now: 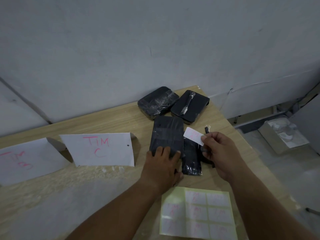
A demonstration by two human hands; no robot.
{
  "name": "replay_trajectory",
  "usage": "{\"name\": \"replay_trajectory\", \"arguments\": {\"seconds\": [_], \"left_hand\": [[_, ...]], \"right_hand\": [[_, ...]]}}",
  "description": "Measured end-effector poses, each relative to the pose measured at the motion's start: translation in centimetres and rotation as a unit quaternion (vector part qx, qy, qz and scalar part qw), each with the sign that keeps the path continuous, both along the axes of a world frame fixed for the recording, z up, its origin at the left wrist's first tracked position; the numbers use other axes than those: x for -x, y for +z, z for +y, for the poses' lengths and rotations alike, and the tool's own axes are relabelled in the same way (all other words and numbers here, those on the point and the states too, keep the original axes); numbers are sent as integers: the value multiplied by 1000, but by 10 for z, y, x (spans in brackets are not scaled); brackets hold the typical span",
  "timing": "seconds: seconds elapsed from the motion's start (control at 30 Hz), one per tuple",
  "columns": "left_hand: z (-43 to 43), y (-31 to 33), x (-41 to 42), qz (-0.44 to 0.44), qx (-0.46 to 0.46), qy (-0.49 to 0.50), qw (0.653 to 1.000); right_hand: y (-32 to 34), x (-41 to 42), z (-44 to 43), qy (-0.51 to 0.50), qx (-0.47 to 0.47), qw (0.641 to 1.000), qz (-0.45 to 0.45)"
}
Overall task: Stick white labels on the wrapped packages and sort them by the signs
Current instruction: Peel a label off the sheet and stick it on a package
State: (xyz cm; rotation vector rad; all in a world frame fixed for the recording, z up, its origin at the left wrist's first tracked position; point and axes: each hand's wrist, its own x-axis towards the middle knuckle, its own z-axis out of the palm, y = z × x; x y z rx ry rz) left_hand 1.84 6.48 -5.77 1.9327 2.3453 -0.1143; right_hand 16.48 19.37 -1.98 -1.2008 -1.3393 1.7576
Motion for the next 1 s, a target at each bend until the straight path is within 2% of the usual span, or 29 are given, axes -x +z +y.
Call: {"name": "replay_trajectory", "arguments": {"seconds": [0.17,0.37,0.43,0.57,0.7,0.8,0.87,0.93,0.97,1.0], "left_hand": [[-9,-6,10,-1,-14,14,1000],[8,2,7,28,7,125,992],[11,1,4,47,9,119,992],[3,-4,8,70,-7,37,997],[-6,1,23,30,-52,-59,996],[-7,8,34,4,-37,-106,994],[-9,9,39,-6,-24,-108,994],[-11,10,40,-9,-52,-97,994],[-10,12,39,-39,-88,-66,993],[-9,15,38,-105,-142,-6,984]], "right_hand": [[-1,2,7,0,0,1000,-8],[-5,7,6,15,-34,998,-56],[-6,10,5,21,-40,997,-66],[-6,13,4,30,-45,996,-71],[-4,16,3,27,-55,995,-79],[-1,19,0,34,-62,995,-72],[1,19,0,44,-57,995,-63],[4,17,3,53,-34,997,-43],[6,16,5,62,-21,997,-30],[7,14,7,74,-10,997,-22]]}}
